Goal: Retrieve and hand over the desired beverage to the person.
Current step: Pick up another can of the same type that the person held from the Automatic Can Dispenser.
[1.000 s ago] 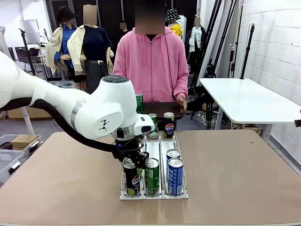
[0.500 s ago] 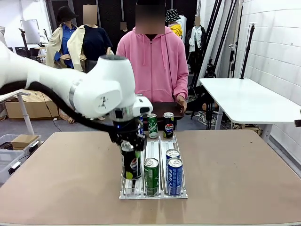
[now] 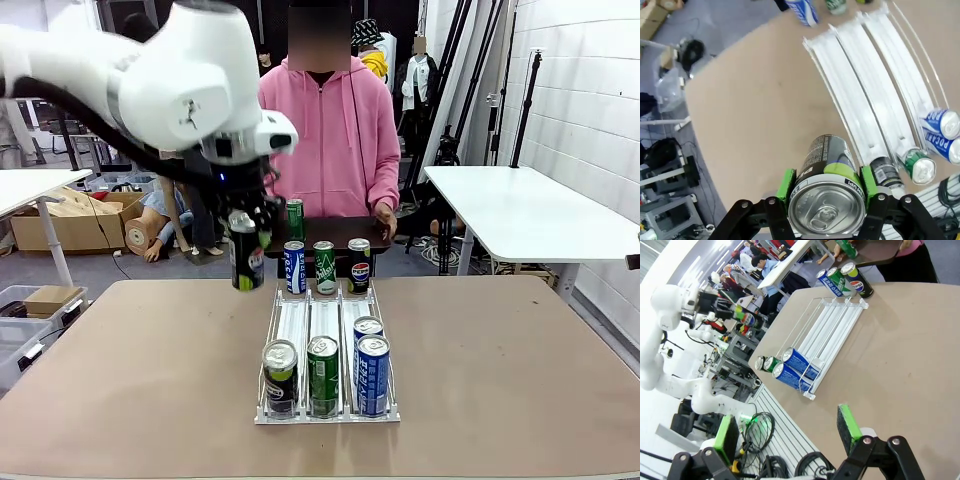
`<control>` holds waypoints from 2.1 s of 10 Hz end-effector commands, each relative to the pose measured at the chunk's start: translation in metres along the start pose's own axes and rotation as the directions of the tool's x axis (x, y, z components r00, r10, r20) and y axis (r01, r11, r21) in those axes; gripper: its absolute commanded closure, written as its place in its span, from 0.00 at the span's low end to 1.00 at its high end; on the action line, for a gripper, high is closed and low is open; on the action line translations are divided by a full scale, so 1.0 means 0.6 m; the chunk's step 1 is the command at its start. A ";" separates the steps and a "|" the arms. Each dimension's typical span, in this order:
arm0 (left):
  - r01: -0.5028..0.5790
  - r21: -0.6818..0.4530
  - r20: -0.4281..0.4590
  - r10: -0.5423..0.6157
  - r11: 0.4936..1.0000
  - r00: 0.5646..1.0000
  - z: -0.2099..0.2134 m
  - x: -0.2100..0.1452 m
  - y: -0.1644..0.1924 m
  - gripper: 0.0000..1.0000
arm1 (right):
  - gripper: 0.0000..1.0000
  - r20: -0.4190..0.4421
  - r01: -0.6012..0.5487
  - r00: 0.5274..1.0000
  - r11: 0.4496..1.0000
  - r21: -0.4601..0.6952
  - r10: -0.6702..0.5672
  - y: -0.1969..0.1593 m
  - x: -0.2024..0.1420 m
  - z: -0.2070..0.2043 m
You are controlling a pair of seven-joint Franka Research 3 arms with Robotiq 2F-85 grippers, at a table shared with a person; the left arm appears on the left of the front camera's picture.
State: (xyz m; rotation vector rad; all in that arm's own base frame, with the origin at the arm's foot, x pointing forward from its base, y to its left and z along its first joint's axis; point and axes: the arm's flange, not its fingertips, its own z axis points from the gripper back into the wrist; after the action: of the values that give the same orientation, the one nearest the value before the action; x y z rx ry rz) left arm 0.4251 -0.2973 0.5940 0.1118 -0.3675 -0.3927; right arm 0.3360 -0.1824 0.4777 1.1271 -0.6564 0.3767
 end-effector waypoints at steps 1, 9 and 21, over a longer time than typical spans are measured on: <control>-0.011 0.035 0.034 0.010 0.999 0.999 0.038 0.011 0.006 0.88 | 0.00 0.009 -0.010 1.000 1.000 0.011 0.010 -0.001 0.000 0.001; -0.037 -0.022 -0.014 0.036 0.999 0.999 0.016 -0.016 0.143 0.88 | 0.00 0.009 -0.010 1.000 1.000 0.011 0.010 -0.001 0.000 0.001; -0.153 -0.092 -0.028 0.151 0.984 0.988 0.005 -0.191 0.368 0.88 | 0.00 0.009 -0.010 1.000 1.000 0.011 0.010 -0.001 0.000 0.001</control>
State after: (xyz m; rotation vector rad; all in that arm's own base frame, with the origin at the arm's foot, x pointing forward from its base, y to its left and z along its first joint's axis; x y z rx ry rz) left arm 0.4034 -0.0520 0.5943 -0.0148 -0.3233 -0.2575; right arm 0.3360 -0.1825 0.4776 1.1272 -0.6563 0.3765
